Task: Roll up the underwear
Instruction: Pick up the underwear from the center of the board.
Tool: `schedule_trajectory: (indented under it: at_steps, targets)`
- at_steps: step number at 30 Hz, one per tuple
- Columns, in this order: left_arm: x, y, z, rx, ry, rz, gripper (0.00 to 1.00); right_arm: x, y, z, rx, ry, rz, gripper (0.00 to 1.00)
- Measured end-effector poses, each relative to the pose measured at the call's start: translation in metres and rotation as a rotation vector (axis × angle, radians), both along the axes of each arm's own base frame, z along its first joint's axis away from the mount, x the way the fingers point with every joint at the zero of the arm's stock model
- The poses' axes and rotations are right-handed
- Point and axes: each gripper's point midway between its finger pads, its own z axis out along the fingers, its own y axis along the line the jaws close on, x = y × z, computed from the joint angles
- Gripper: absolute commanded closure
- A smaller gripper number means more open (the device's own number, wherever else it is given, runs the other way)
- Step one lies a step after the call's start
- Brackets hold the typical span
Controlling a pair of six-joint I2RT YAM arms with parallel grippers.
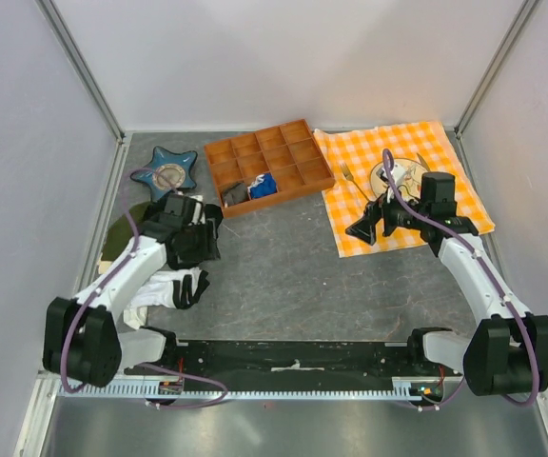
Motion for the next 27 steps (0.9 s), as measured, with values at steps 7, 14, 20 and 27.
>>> schedule_trajectory:
  at_steps: [7,14,20,27]
  targets:
    - [-0.020,0.003,-0.038,0.187,0.194,0.019,0.43,-0.004,0.009,-0.001,-0.012,-0.001,0.039,0.02]
    - [-0.034,0.013,-0.041,0.336,0.226,0.045,0.61,-0.005,0.010,-0.001,-0.018,-0.005,0.045,0.02]
    - [-0.037,0.019,-0.046,0.388,0.257,0.070,0.92,-0.007,0.011,-0.002,-0.023,0.001,0.053,0.02]
    - [-0.037,0.018,-0.038,0.392,0.255,0.068,0.98,-0.008,0.011,-0.003,-0.027,-0.001,0.057,0.02]
